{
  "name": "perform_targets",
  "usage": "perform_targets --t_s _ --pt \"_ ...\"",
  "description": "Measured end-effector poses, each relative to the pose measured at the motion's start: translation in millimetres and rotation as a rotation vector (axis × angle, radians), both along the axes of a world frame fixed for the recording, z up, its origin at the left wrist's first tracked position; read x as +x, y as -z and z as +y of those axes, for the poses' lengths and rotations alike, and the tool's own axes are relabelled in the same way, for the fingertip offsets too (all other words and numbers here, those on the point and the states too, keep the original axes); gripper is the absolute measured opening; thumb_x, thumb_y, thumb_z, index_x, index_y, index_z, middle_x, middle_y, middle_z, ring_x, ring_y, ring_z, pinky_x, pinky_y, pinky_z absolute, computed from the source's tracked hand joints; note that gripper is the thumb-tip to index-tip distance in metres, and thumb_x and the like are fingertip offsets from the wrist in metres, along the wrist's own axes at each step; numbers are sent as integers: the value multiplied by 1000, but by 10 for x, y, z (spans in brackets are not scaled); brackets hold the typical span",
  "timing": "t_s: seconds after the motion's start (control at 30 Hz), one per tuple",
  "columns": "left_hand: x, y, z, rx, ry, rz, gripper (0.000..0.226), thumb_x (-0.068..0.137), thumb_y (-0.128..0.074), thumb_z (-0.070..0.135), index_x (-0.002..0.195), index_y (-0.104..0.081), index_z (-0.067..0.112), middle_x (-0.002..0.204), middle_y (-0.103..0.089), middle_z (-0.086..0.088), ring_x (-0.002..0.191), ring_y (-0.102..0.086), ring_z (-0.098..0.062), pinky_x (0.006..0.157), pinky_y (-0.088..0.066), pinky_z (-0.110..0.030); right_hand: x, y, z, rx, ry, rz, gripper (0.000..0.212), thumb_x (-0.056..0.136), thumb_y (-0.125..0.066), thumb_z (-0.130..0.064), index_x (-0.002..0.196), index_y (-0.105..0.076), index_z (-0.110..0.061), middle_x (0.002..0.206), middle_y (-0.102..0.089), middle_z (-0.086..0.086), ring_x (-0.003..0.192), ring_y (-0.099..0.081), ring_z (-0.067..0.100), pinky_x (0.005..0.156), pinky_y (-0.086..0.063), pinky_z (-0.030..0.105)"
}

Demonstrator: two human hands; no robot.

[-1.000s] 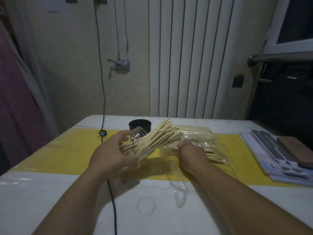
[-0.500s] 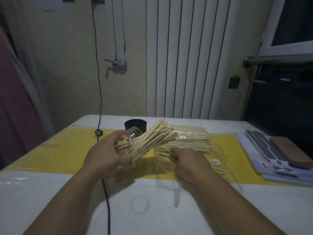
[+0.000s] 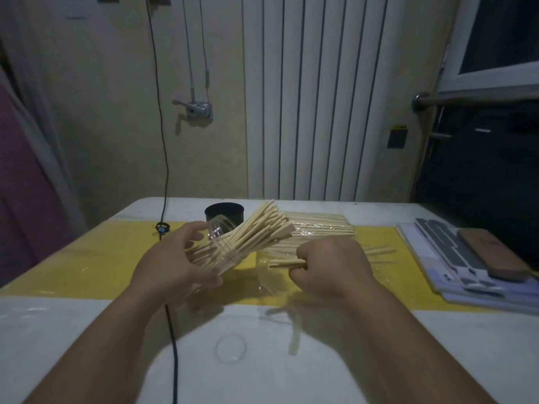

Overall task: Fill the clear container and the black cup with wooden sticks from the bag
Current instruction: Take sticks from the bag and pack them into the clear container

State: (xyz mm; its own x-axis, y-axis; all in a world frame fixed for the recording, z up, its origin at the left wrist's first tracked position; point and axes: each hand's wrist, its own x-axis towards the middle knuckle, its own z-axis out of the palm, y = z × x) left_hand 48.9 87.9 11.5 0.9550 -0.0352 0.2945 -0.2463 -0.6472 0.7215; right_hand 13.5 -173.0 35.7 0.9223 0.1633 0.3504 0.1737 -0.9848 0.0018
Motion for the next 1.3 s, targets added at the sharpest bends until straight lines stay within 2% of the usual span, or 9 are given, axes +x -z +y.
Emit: perform_targets --t_s 0.2,0.37,0.6,0.77,0.87,0.97,1.1,1.2,1.3 --pt "0 5 -1 -39 19 -1 85 36 -94 30 99 -48 63 109 -58 27 108 -57 -10 89 -50 -41 30 63 -11 50 -160 -580 37 75 -50 -38 47 -51 -15 45 -51 2 43 -51 30 50 -17 22" --pt "-7 -1 -1 -17 25 -9 90 45 -99 19 109 -49 57 106 -56 27 108 -58 -12 89 -49 -41 16 60 -30 194 -195 -858 41 98 -46 -36 63 -46 -16 56 -48 3 48 -43 27 50 -21 28" --pt "-4 2 8 -19 44 -3 99 29 -88 35 120 -54 53 109 -56 30 110 -58 -8 91 -50 -40 20 54 -29 252 -322 -972 49 106 -38 -33 70 -58 -6 79 -59 12 70 -50 30 65 -34 38" --pt "-11 0 11 5 53 -8 94 40 -97 22 114 -50 57 106 -53 32 108 -57 -8 85 -47 -35 -26 41 4 362 -323 -992 54 106 -39 -36 75 -67 -3 75 -51 14 57 -47 27 48 -41 33" --pt "6 10 17 35 49 -12 95 37 -96 28 115 -50 58 107 -53 34 109 -57 -7 85 -48 -35 -55 54 43 537 -349 -988 38 102 -52 -29 85 -73 -2 82 -58 12 68 -54 19 55 -47 27" --pt "23 16 16 55 46 -22 96 41 -98 24 118 -49 56 106 -52 34 109 -57 -8 84 -47 -34 -143 -6 107 880 -416 -899 20 97 -60 -19 87 -73 -7 82 -67 10 76 -63 11 69 -46 16" --pt "14 14 7 71 41 -32 95 44 -98 21 115 -46 57 106 -54 29 107 -57 -10 84 -47 -34 -279 -108 256 1514 -400 -655 27 98 -55 -24 80 -68 -9 61 -67 11 54 -68 12 56 -53 19" --pt "23 26 12 90 40 -30 96 41 -97 27 117 -49 58 110 -56 27 109 -58 -8 86 -48 -34 -264 -106 292 1597 -361 -472 31 101 -54 -17 75 -64 -4 53 -63 6 47 -64 19 49 -55 28" --pt "21 25 0 121 37 -27 101 39 -96 32 127 -51 52 109 -55 30 105 -59 -8 83 -48 -32 -202 -60 273 1536 -275 -344 33 100 -55 -21 72 -65 -8 52 -61 1 47 -61 13 47 -48 24"
